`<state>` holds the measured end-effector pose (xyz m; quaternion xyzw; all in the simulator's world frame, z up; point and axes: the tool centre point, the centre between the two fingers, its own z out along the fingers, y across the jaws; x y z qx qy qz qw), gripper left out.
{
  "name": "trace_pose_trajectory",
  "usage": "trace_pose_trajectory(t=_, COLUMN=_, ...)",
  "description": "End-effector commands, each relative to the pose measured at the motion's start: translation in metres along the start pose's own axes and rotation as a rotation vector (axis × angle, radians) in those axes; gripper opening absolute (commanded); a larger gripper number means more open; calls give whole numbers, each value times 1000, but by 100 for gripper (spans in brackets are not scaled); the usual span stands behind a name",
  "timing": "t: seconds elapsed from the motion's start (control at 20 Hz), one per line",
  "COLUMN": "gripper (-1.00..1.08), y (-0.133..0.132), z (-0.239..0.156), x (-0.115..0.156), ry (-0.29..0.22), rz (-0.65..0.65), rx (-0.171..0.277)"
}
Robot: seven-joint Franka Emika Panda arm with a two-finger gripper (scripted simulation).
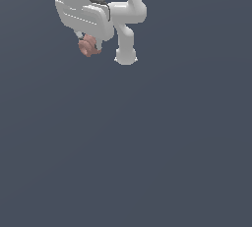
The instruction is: Pick up the object and move it to a goal position.
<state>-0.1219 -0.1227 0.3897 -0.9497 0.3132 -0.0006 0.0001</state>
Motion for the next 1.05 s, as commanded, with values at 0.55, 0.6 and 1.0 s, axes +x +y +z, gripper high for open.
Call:
trace_pose_trajectory(t=0.55, gripper=-100, y=17, z=-84, x=-10, ry=-1, rz=-2, rx=-1)
trace_pose_trajectory(t=0.6, gripper=-100, y=18, z=-87, x=-10, ry=-1, rz=-2, rx=-1)
trace_pose_trajectory(t=1.0, gripper=-100, y=18, z=-91, x=-9, ry=-1, rz=-2, rx=-1)
